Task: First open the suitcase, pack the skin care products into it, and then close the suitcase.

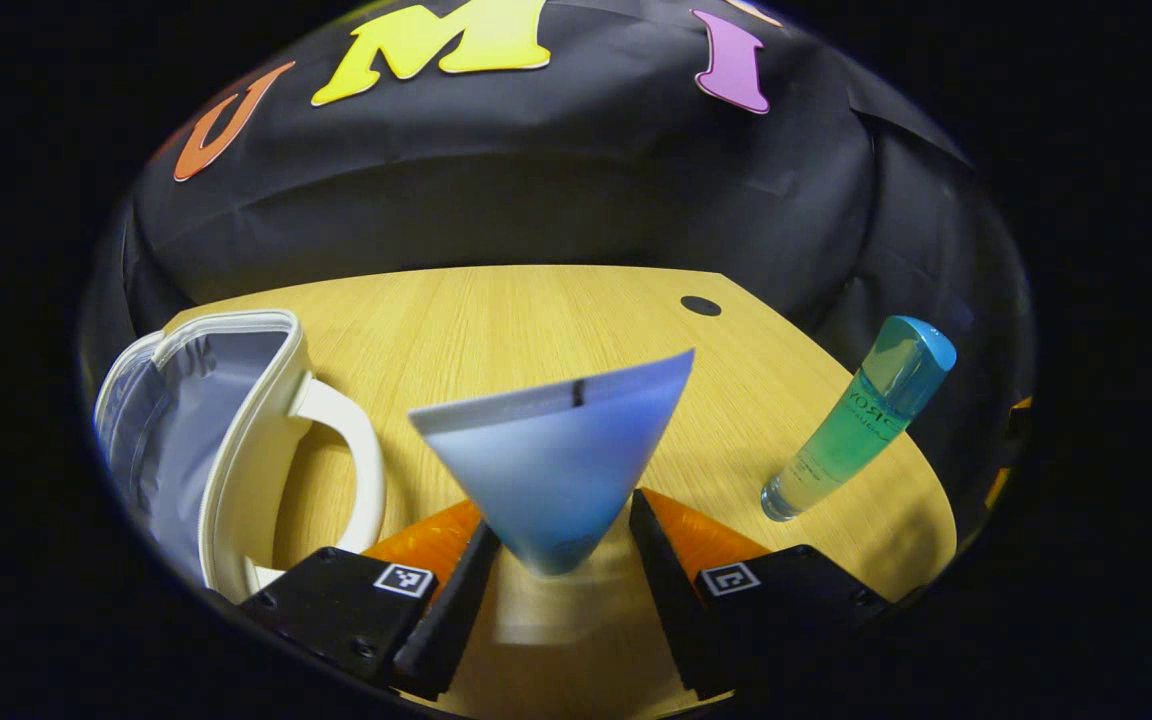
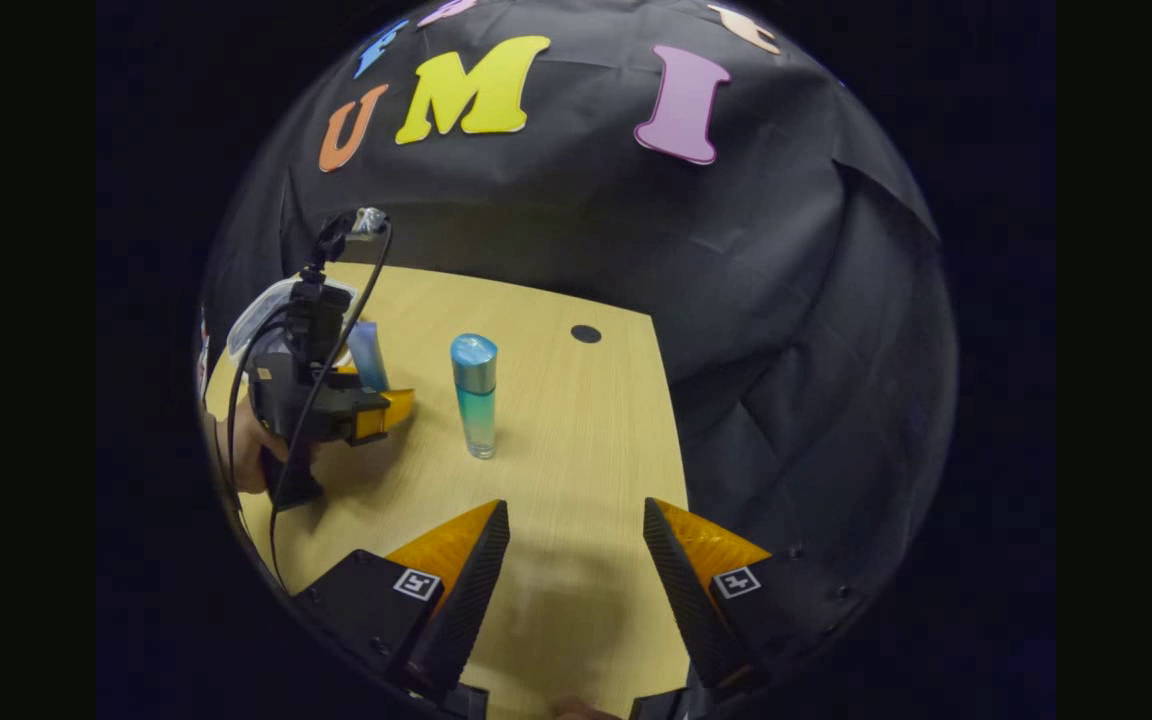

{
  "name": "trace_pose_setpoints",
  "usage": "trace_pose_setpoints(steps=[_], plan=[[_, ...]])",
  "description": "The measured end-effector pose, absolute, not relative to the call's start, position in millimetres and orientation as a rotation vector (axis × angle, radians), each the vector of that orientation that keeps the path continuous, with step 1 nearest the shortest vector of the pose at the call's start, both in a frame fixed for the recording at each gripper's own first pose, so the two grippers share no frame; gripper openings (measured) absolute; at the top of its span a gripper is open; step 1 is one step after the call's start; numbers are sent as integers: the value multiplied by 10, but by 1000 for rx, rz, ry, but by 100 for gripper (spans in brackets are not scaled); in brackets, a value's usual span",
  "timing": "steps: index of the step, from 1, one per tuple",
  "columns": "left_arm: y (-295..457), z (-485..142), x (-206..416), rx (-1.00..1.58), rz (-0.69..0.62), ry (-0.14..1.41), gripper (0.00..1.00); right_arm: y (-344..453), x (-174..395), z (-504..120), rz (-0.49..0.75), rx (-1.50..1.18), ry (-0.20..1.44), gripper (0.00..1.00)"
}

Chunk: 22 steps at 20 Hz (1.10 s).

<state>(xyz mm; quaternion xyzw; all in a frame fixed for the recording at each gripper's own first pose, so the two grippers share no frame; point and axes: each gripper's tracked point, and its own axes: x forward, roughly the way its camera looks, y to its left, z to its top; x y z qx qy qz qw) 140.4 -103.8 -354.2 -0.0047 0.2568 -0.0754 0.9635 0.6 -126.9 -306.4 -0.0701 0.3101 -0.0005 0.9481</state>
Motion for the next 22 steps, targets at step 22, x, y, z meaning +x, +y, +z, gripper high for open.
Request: trace_pose_setpoints(steps=[22], plan=[[-29,-2113,327,57,-139,497,45,-297,1278,-3442,74,43,605,60]])
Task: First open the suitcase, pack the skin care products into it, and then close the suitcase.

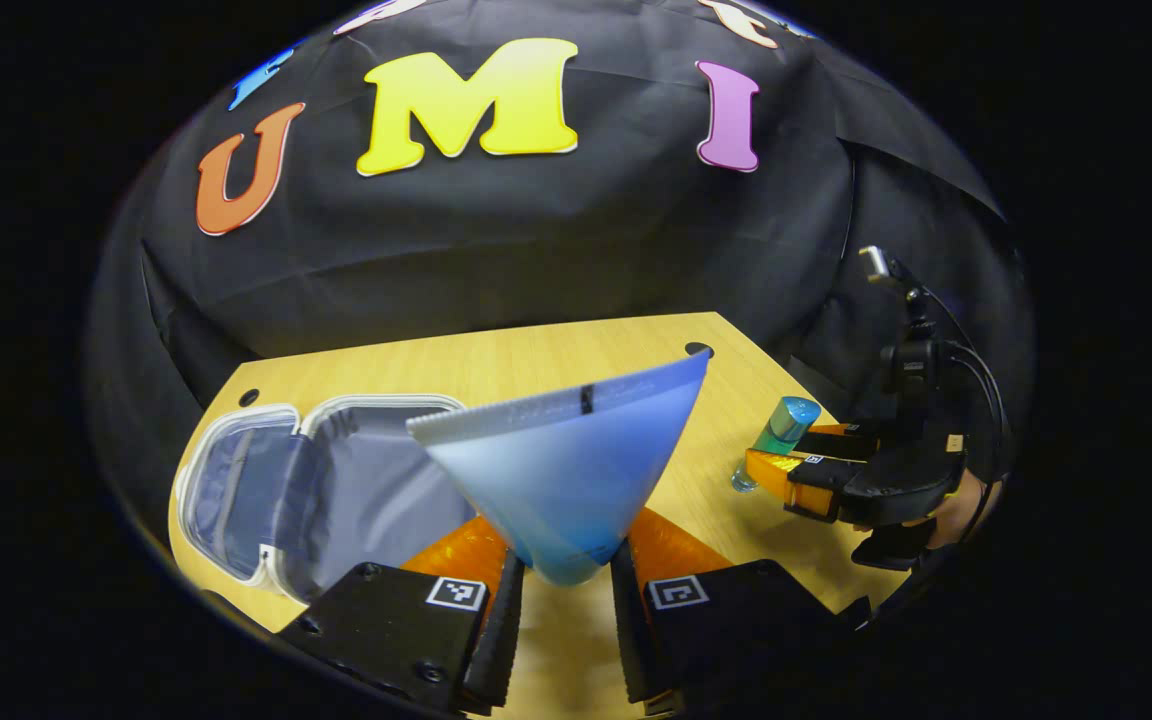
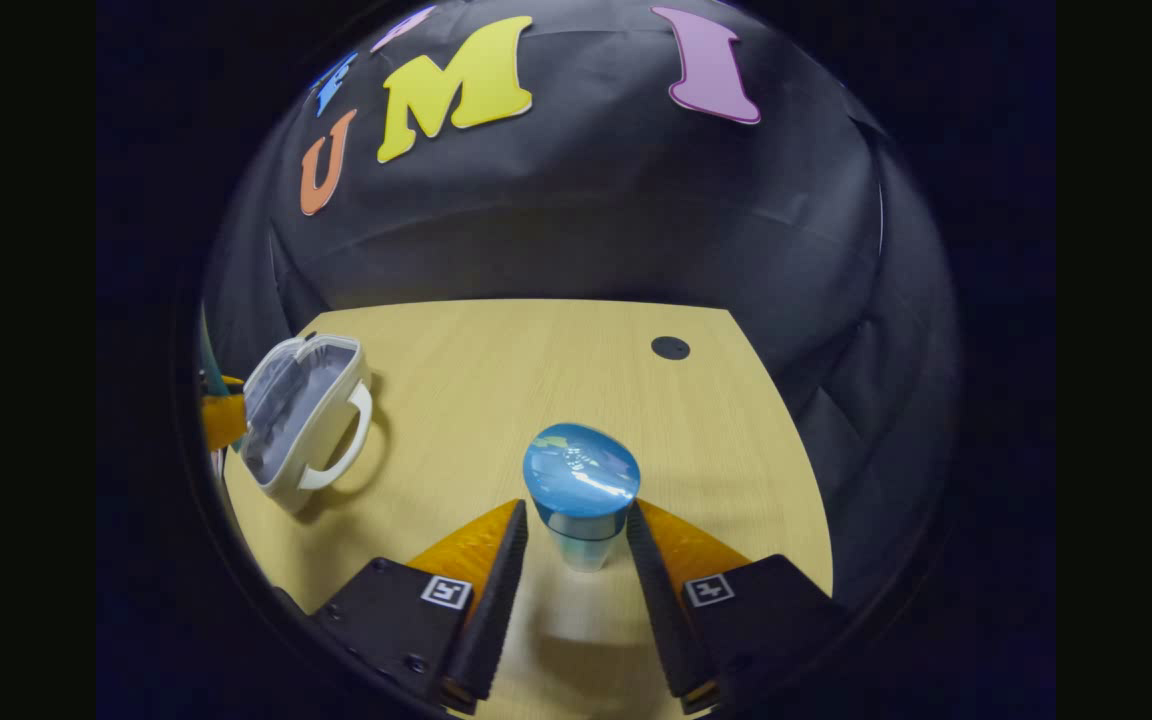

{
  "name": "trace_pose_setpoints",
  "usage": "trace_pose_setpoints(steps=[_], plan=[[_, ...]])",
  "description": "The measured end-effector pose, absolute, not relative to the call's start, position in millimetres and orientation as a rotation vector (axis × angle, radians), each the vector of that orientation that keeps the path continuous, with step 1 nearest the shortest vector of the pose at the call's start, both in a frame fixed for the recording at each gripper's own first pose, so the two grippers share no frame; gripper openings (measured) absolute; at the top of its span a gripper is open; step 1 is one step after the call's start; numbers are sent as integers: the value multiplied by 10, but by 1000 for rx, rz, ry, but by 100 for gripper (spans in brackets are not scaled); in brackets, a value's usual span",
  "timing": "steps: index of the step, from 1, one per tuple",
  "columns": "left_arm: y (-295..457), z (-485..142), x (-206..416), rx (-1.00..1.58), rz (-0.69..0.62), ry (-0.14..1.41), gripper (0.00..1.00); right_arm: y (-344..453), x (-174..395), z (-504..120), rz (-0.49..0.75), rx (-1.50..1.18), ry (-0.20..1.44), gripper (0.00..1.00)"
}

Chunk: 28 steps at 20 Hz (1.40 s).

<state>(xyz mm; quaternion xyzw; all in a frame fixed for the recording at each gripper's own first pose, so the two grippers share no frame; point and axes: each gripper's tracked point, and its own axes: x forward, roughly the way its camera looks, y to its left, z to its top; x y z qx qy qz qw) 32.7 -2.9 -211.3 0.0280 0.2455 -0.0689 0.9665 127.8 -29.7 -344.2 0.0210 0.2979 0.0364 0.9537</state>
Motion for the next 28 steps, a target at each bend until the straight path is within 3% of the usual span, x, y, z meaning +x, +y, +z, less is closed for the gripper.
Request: trace_pose_setpoints(steps=[2,6,14,18,19,20,28], plan=[[194,-2061,244,64,-118,495,45,-307,1288,-3439,49,55,605,41],[616,-2027,103,42,-78,501,45,-272,1240,-3432,30,30,614,36],[1469,-2278,254,-32,12,521,45,232,792,-2985,68,11,582,36],[1673,-2852,367,-99,35,682,45,662,578,-2712,114,18,562,36],[1678,-2957,390,-108,28,710,52,782,517,-2662,133,21,562,36],[1668,-3053,413,-116,22,738,45,905,466,-2623,155,22,563,36],[1759,-3641,395,-120,72,957,45,1348,117,-2250,245,-5,526,36]])
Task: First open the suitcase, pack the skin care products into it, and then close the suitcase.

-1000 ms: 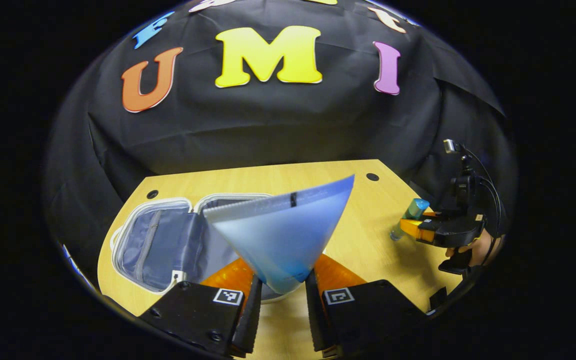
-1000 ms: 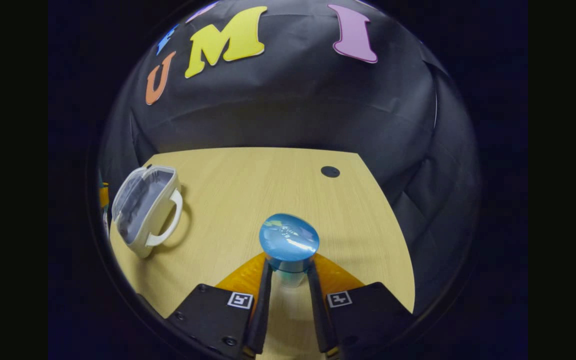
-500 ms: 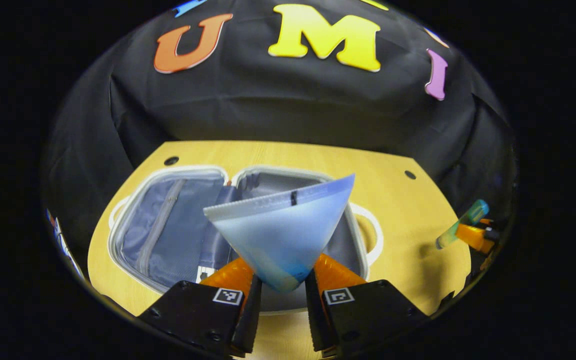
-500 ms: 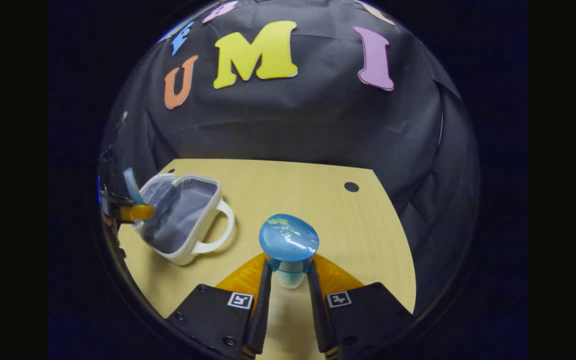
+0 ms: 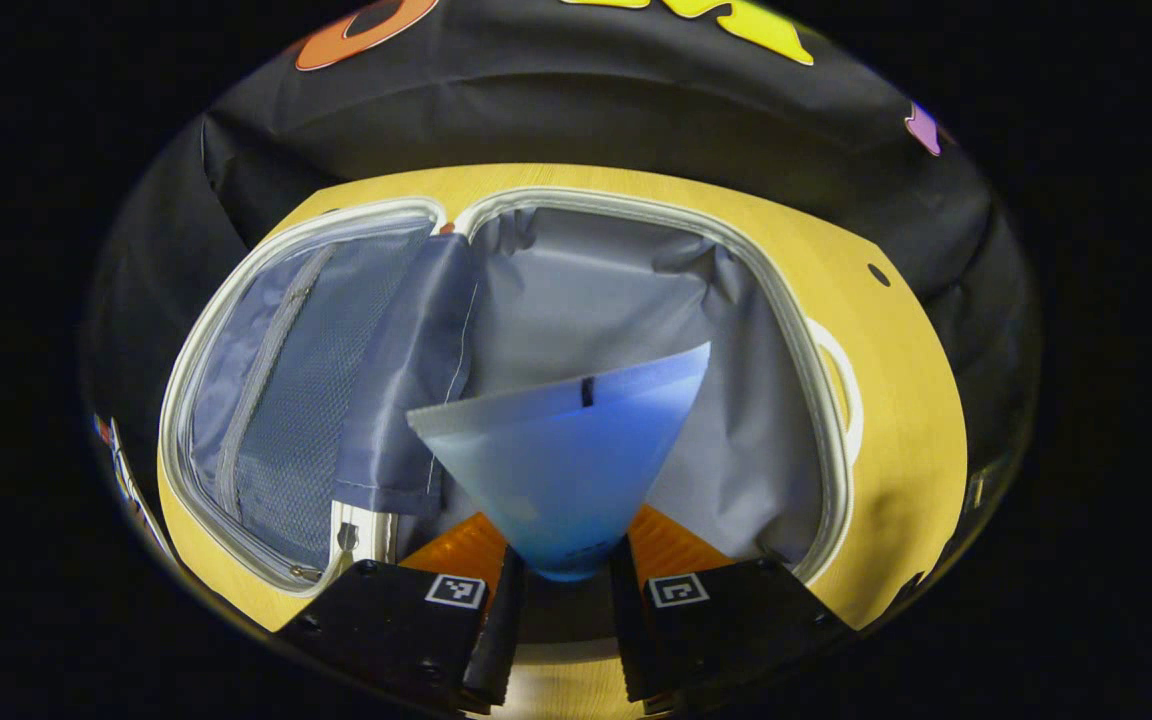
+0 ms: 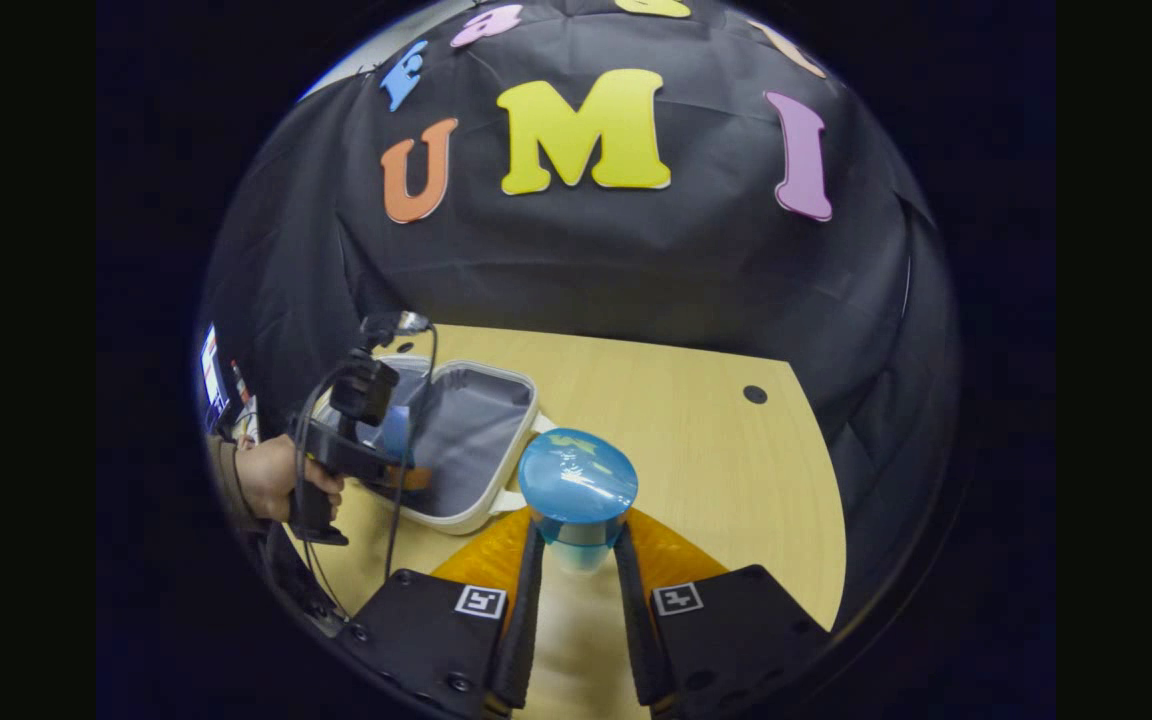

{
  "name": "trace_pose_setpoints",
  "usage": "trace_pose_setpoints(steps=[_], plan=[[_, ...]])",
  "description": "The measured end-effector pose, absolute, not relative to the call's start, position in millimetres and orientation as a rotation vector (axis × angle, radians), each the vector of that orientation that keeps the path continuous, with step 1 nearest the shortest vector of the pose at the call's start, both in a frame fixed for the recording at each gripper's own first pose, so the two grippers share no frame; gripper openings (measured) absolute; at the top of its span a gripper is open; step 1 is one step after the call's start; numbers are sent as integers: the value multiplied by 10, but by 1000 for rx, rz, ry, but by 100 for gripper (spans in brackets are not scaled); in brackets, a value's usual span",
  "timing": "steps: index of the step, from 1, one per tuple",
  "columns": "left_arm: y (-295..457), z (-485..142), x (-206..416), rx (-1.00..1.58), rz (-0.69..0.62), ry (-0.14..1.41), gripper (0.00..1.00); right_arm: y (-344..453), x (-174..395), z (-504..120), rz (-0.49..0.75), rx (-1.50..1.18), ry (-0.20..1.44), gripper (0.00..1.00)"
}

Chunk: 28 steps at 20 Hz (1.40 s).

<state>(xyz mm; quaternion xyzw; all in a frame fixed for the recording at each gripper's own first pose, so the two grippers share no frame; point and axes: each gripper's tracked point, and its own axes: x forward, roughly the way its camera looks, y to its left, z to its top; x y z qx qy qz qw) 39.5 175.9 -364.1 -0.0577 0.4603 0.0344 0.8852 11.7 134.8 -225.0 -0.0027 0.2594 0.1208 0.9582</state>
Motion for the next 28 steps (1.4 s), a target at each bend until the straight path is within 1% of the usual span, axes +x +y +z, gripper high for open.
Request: trace_pose_setpoints(steps=[4,13,14,15,16,17,24,25,26,27,28], plan=[[1764,-3710,441,-115,72,1014,45,1334,116,-2166,250,-7,515,36],[1772,-3717,466,-103,75,1126,45,1381,120,-2247,262,-1,537,36],[1769,-3722,463,-102,74,1131,51,1387,123,-2250,265,1,540,36],[1765,-3726,461,-97,72,1134,45,1396,131,-2256,268,5,540,36],[1767,-3724,458,-93,69,1136,53,1396,133,-2258,269,4,539,36],[1766,-3723,461,-94,71,1137,47,1398,132,-2262,270,2,540,36],[1750,-3716,444,-113,85,1114,48,1464,110,-2285,285,12,549,36],[1731,-3706,441,-123,76,1099,56,1504,132,-2275,289,16,549,36],[1674,-3687,405,-151,60,1090,58,1560,156,-2250,298,21,549,36],[1627,-3643,354,-177,46,1086,55,1623,187,-2219,311,18,545,36],[1631,-3585,310,-178,45,1076,72,1670,236,-2195,318,6,538,36]])
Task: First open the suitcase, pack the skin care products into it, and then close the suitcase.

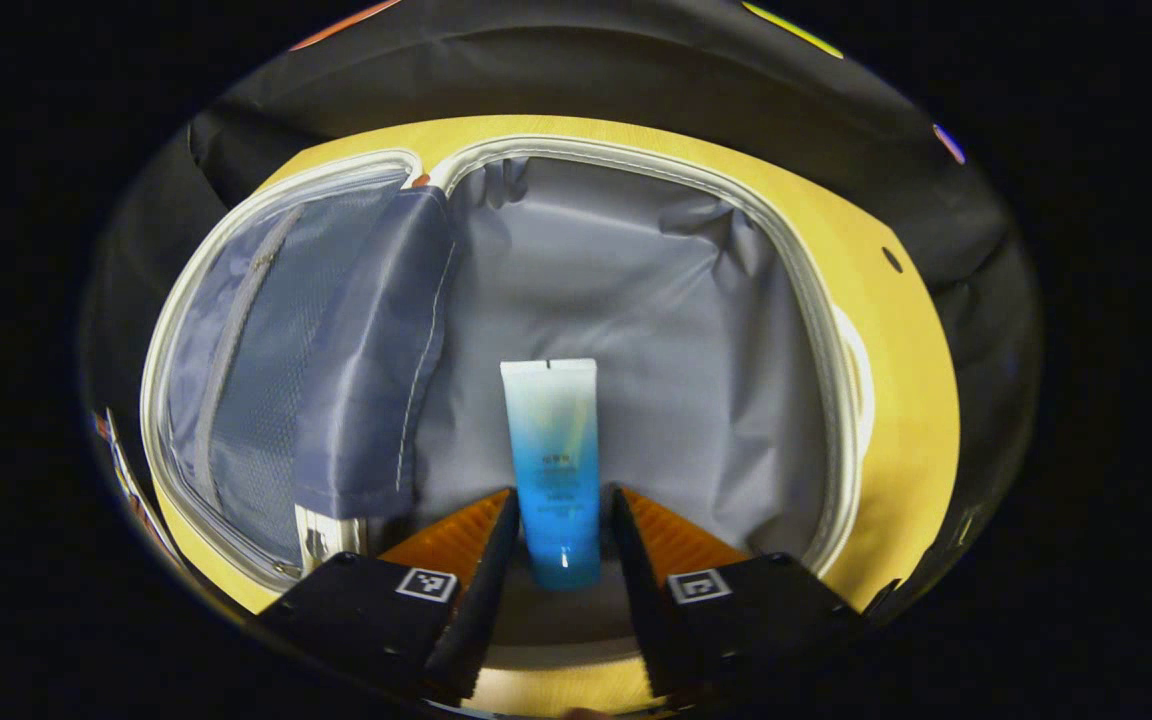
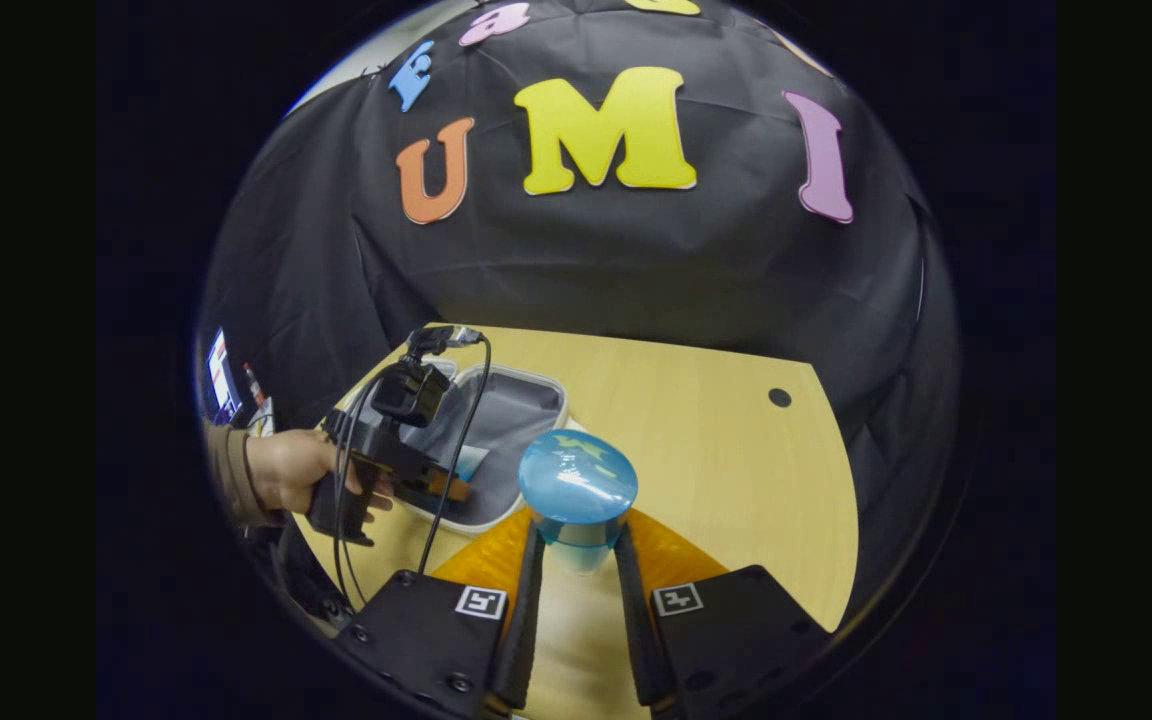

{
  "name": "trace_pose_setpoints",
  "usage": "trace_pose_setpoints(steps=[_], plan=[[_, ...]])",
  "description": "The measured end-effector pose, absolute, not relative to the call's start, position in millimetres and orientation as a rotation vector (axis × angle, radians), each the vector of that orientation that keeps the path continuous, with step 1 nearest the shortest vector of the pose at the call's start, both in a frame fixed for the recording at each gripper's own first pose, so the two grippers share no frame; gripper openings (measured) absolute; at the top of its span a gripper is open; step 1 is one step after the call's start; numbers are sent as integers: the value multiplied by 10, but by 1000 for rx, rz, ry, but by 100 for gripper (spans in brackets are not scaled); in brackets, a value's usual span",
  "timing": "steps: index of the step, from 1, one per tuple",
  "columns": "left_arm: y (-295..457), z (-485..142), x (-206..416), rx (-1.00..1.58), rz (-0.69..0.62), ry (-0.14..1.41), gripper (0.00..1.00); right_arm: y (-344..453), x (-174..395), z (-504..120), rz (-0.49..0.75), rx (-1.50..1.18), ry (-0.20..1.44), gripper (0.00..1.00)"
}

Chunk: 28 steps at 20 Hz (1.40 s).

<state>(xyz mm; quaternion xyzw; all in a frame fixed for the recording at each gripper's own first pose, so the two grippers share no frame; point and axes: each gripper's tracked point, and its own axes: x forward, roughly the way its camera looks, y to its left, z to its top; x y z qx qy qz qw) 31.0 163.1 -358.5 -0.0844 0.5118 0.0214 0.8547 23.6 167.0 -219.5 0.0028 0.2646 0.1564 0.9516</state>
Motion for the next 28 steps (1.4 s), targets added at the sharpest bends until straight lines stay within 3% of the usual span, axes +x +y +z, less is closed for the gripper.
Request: trace_pose_setpoints(steps=[1,2,4,5,9,15,23,28], plan=[[1672,-3492,303,-154,43,1036,72,1719,290,-2162,321,-6,531,36],[1747,-3346,307,-124,45,980,82,1777,346,-2135,327,-12,527,36],[1811,-2982,297,-92,38,861,90,1936,474,-2103,337,0,532,36],[1852,-2778,280,-78,32,798,85,2045,550,-2091,344,15,538,36],[2269,-2080,119,-15,52,553,94,2592,788,-2267,392,84,621,36],[2773,-1233,-270,47,75,280,95,3198,920,-2967,361,158,825,36],[3292,-653,-431,28,44,63,94,3398,943,-3398,263,76,917,37],[3511,-674,-429,-3,52,69,94,3460,1119,-3428,228,72,923,34]])
